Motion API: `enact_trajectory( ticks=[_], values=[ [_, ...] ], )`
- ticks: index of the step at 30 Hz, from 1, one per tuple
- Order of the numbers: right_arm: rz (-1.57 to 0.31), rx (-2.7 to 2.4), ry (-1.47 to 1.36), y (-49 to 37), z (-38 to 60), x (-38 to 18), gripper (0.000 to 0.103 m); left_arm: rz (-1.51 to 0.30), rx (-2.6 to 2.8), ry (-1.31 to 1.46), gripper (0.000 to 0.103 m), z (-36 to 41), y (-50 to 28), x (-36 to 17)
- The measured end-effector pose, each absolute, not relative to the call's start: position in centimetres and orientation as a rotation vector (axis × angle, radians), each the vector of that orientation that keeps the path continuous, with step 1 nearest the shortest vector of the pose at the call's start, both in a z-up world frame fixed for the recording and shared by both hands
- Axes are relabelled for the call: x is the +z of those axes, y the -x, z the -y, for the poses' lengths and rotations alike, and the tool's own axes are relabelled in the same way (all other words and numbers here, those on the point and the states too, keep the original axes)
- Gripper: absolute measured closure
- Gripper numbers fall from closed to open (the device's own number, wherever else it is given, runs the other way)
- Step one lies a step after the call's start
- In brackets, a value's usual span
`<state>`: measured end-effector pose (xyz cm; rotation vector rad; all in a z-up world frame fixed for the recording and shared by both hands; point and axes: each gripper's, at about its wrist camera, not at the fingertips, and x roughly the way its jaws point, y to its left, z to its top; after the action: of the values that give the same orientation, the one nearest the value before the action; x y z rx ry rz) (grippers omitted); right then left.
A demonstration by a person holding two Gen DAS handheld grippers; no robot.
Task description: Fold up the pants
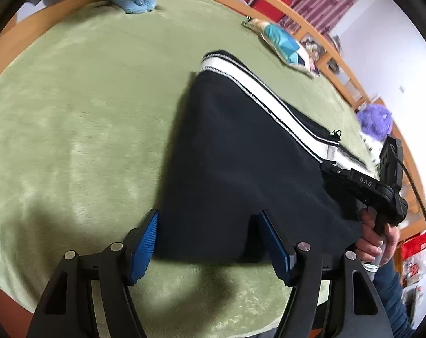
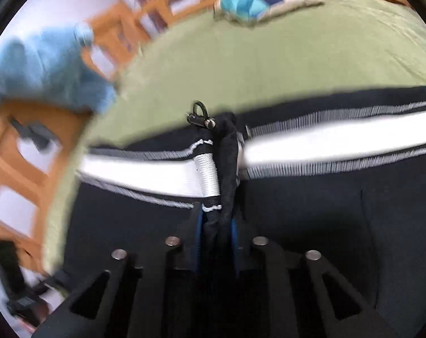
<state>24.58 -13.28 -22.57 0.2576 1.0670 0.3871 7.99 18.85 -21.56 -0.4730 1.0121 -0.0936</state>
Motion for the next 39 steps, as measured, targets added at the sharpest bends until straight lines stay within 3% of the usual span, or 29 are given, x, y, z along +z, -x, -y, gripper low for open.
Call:
enact_trajectory(
  ticks=[3,12,16,18,24,29,39],
  values=[
    [-1.046,0.370,-0.226,-23.2,13.4,-21.7,0.071,-1.024,-0.102,0.440,0.035,-18.6,-8.3,-21.8],
    [-0.986,0.265,-0.103,-18.5,17.4,-17.1,0.070,-0.985,-0.120,0.579,0.039,-20.2,-8.4,-23.2],
    [-0.875,0.154,-0.046,-15.0,21.3,-15.0,0.070,-0.960,-0.062,0.527,0.076,-19.2,-9.0,-21.2],
    [-0.860,0.108,-0.024,-14.0,23.4,-14.2,0.070,-0.928,-0.057,0.415,0.084,-17.7,-9.0,-19.0],
    [-0.803,0.002,-0.021,-11.1,29.6,-12.4,0.069,-0.815,-0.109,0.165,0.087,-10.2,-9.0,-11.8],
    [-0.829,0.006,-0.212,-10.0,33.9,-13.0,0.069,-0.747,-0.239,-0.017,0.087,-0.5,-9.0,-7.9],
    [-0.883,-0.025,-0.387,-8.9,38.5,-14.5,0.069,-0.824,-0.439,-0.113,0.087,13.8,-9.7,-10.7]
  ],
)
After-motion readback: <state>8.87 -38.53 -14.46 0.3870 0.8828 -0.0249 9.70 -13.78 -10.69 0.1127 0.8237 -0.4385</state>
